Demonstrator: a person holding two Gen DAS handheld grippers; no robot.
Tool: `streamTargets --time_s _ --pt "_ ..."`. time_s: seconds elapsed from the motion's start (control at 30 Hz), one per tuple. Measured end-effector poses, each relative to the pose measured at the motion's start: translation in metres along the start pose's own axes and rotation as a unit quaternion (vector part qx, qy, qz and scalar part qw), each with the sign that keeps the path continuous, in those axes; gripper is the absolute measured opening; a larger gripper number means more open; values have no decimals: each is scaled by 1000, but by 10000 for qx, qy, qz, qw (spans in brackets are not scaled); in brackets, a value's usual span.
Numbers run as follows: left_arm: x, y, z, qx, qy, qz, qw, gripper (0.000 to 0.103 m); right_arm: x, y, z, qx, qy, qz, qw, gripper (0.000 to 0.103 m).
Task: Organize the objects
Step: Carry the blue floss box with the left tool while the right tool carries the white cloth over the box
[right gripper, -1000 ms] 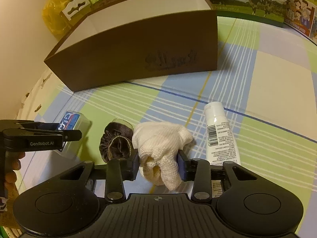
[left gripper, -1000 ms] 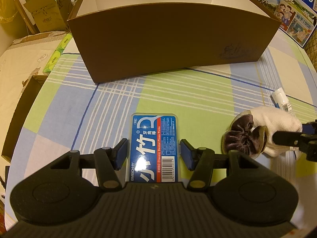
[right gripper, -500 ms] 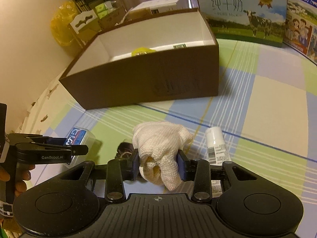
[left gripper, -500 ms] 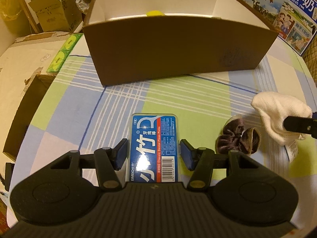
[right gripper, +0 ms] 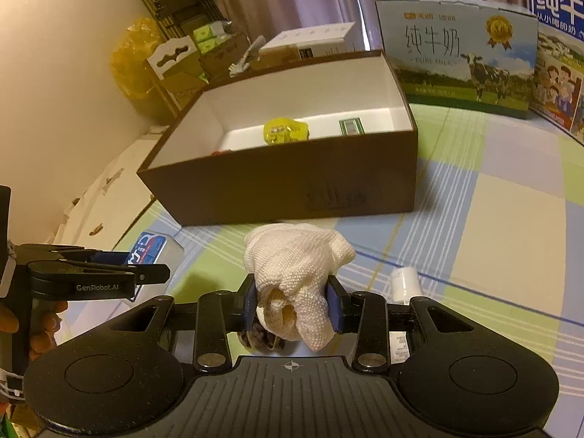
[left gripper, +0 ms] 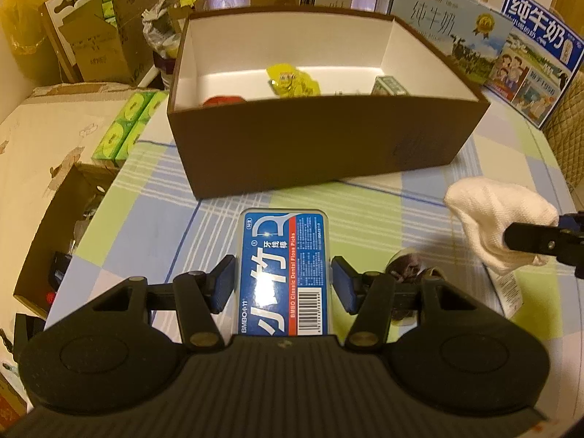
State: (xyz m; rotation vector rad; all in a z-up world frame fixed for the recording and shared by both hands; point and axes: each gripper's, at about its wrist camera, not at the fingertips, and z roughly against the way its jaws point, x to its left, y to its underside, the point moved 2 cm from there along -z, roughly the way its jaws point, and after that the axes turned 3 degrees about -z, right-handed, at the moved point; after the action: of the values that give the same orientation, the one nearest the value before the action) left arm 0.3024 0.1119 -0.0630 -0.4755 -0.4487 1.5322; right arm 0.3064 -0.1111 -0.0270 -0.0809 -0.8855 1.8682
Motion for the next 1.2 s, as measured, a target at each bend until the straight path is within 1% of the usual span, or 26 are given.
streamTargets --time_s 0.27,0.53,0.87,1.2 --pt "-4 -24 25 -397 80 -37 9992 52 6 -22 10 -250 -84 133 9996 35" --pt "-4 -57 35 -733 44 -141 9972 52 14 -51 12 -527 -150 354 9979 35" --pt "0 -104 31 -1043 -111 -194 9943 52 20 -94 1 -793 -76 627 9949 35" --pt "5 -147 10 -1103 -237 -211 9934 52 20 -140 -21 -935 69 883 9917 35"
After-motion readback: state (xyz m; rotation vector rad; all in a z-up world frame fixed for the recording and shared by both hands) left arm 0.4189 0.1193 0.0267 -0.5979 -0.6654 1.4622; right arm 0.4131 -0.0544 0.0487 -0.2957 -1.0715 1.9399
